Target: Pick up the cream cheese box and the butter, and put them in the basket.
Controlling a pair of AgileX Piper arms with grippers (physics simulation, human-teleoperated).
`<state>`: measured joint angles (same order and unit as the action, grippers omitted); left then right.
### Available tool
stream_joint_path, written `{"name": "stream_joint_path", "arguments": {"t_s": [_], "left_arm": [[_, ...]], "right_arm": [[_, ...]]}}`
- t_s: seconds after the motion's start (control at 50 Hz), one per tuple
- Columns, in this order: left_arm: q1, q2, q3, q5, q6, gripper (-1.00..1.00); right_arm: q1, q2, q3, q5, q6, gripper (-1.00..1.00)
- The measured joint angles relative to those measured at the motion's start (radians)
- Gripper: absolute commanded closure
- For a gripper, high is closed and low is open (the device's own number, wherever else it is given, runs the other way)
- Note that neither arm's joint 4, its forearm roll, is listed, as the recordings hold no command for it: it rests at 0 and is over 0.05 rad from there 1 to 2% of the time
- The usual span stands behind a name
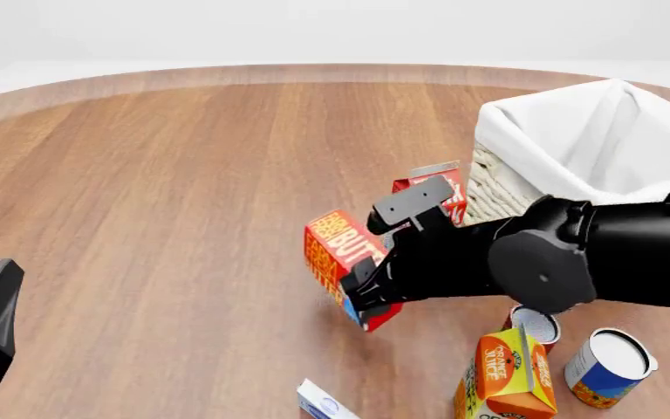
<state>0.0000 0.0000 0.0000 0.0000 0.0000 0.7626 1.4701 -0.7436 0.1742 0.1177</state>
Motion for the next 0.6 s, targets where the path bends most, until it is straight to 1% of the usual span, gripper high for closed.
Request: {"name": "stream_joint_path", "arguments": {"t_s": [0.22,0.6], "left_arm": [[0.0,0.0,0.0,0.0,0.0,-1.0],[0.0,0.0,0.0,0.0,0.0,-1.0]], "right_arm": [[0.004,-0.073,-0.042,0.062,-0.019,1.0],[-0.013,-0.175,-0.086,0.116,-0.033,1.0]]}}
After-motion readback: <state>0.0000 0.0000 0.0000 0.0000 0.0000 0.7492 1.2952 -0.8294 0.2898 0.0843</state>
